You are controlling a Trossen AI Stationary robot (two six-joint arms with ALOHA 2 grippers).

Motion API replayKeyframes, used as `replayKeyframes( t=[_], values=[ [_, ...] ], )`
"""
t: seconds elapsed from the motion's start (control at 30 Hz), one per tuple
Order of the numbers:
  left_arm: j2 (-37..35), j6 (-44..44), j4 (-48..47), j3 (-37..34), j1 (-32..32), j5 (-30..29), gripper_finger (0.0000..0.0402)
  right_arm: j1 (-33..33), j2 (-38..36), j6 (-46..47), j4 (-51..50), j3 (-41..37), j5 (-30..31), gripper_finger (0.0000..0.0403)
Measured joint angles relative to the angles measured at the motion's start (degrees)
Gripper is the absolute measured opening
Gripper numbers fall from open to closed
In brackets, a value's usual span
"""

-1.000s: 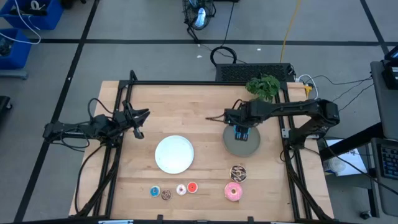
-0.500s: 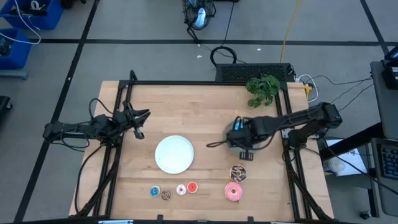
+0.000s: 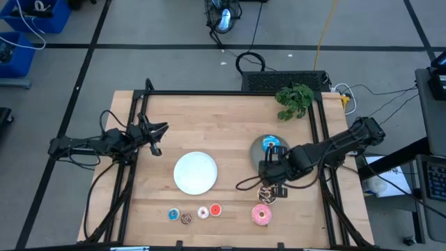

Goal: Pick & Place donuts
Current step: Put the large black donut on the gray plate

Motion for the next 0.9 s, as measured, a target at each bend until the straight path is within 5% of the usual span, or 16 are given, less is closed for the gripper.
replayKeyframes(
  t=[0.23, 0.67, 0.9],
  values=[
    [0.0, 0.0, -0.2, 0.0, 0.0, 0.0, 0.0063, 3.5, 0.0, 1.0, 3.8, 0.5, -6.0, 0.0001],
    [0.0, -0.3, -0.2, 0.0, 0.0, 0.0, 0.0063, 6.1, 0.0, 5.0, 4.4, 0.5, 0.2, 0.0002],
    [0.0, -0.4, -0.2, 0.0, 0.0, 0.0, 0.0063, 6.1, 0.0, 3.7, 8.4, -1.2, 1.6, 0.0072]
  ],
)
